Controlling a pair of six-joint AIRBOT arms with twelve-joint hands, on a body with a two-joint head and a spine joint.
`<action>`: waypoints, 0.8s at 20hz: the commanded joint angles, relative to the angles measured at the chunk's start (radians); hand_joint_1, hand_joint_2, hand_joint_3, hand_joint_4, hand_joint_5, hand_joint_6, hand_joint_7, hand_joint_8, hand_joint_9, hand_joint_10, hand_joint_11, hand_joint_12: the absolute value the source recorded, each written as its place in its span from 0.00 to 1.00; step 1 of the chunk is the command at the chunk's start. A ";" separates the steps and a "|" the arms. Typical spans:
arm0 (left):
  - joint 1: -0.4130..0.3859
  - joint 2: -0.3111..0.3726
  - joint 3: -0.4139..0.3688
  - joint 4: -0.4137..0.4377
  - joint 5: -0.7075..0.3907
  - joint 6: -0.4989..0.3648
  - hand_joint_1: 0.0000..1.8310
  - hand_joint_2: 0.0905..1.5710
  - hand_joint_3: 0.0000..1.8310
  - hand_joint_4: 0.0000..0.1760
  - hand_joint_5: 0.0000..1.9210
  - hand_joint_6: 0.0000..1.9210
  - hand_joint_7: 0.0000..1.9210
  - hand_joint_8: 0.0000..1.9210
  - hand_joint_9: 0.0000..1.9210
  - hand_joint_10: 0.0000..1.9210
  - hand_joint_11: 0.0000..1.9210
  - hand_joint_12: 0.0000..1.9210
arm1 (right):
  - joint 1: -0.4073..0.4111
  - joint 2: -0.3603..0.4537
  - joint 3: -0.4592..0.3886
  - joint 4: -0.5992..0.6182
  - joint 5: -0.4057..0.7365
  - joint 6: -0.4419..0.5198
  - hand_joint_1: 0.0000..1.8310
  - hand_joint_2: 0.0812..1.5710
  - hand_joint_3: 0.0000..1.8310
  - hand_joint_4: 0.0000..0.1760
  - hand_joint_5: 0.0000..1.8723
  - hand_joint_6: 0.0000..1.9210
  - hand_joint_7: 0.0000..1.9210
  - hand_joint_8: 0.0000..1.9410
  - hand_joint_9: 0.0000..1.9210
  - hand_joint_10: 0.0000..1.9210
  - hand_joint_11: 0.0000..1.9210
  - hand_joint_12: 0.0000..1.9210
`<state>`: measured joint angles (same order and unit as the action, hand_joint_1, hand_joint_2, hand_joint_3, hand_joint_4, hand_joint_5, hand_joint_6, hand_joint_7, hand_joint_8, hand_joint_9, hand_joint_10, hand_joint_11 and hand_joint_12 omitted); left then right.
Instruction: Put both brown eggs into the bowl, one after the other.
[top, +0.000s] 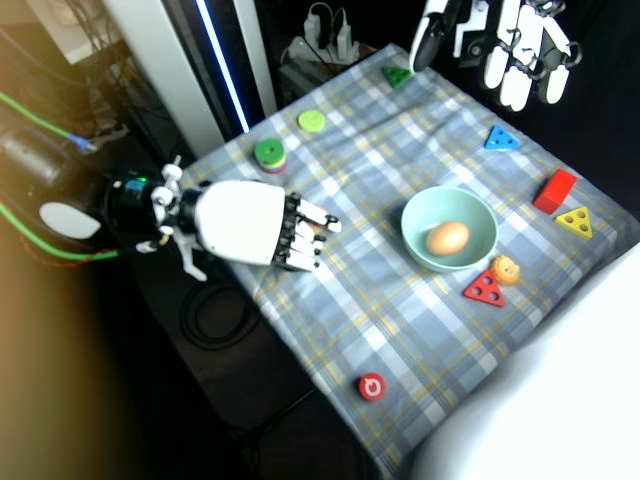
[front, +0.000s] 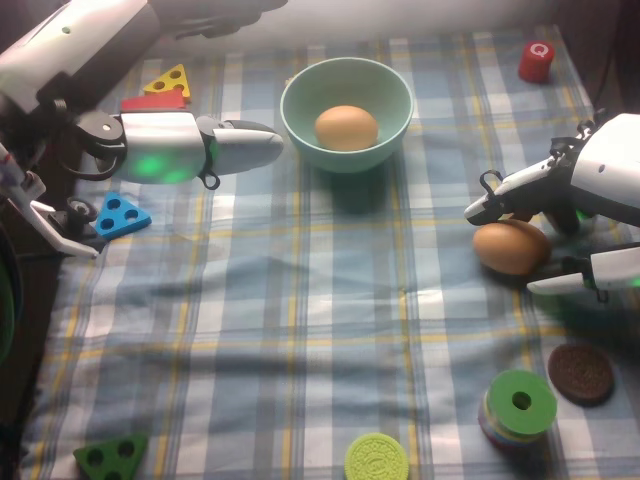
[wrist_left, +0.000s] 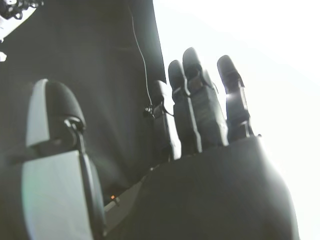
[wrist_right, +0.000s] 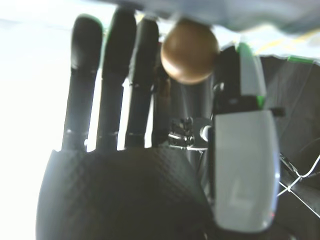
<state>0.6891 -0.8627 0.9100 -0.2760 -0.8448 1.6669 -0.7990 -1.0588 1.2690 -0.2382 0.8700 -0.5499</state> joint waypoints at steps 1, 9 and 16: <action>-0.013 -0.002 0.004 0.011 -0.116 -0.008 0.52 0.56 0.00 0.70 0.26 0.00 0.29 0.00 0.27 0.00 0.00 0.31 | 0.009 -0.002 0.002 0.012 0.060 -0.008 0.69 0.69 0.00 0.00 0.50 0.44 0.56 0.53 0.59 0.46 0.52 0.74; -0.001 -0.001 0.003 0.000 -0.123 -0.008 0.54 0.55 0.00 0.71 0.25 0.00 0.26 0.00 0.25 0.00 0.00 0.23 | 0.133 -0.035 0.055 0.017 0.066 -0.016 0.65 0.69 0.00 0.00 0.53 0.48 0.54 0.62 0.59 0.69 0.54 0.90; 0.009 0.005 0.003 -0.003 -0.122 -0.008 0.52 0.57 0.00 0.64 0.27 0.00 0.27 0.00 0.28 0.01 0.00 0.33 | 0.301 -0.141 0.153 0.068 0.064 -0.057 0.65 0.66 0.00 0.00 0.59 0.39 0.38 0.73 0.33 0.86 0.25 0.99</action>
<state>0.7052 -0.8623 0.9100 -0.2913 -0.8459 1.6672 -0.5045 -1.2076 1.4193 -0.1982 0.8127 -0.6060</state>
